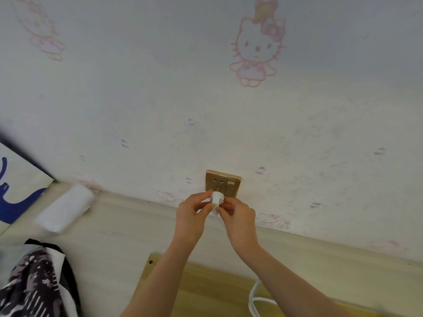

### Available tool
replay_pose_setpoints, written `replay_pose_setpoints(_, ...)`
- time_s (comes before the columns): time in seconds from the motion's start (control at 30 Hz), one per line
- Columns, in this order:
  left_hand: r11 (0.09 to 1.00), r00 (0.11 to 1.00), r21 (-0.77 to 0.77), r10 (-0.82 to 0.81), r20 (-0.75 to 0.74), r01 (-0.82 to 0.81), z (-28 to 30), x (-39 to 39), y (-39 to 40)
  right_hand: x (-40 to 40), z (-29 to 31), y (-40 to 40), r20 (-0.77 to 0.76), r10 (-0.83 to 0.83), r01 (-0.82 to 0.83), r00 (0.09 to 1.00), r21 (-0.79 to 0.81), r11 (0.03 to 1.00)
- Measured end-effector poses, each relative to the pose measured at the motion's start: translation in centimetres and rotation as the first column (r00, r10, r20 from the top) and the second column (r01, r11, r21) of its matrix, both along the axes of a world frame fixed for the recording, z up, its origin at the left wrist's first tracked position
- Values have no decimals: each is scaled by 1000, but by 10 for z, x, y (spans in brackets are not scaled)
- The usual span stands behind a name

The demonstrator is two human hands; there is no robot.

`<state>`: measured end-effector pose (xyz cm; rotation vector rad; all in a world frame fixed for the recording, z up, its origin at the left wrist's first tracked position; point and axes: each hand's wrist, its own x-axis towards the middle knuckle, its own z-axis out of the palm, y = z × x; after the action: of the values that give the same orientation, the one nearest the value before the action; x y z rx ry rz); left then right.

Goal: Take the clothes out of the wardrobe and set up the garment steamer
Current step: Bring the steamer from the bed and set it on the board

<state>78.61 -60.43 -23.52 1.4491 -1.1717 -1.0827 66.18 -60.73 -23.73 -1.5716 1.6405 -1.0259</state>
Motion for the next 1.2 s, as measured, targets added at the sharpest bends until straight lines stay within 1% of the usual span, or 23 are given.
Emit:
replay_pose_setpoints(0.3,998,993,16,54,-103,-53,-1,-3,2,1,2,2,83,-37,39,996,-23,999)
replay_pose_setpoints(0.43,999,993,23,50,-111,-48,-2,-3,2,3,2,3,98,-45,47,994,-21,999)
replay_pose_setpoints(0.73,999,995,33,23,-98,-20,1,2,-1,4,-1,0,75,-40,42,996,-24,999)
replay_pose_setpoints(0.87,997,990,36,65,-124,-61,6,-6,-5,2,1,-4,63,-82,84,995,-32,996)
replay_pose_setpoints(0.97,997,991,22,78,-108,-77,9,-7,-7,3,3,-5,64,-88,90,994,-18,996)
replay_pose_setpoints(1.1,998,988,13,63,-140,-61,8,-6,-3,4,4,-5,128,-106,109,986,-15,994)
replay_pose_setpoints(1.2,998,989,21,64,-136,-62,5,-7,-2,6,4,-5,159,-121,125,980,-11,992)
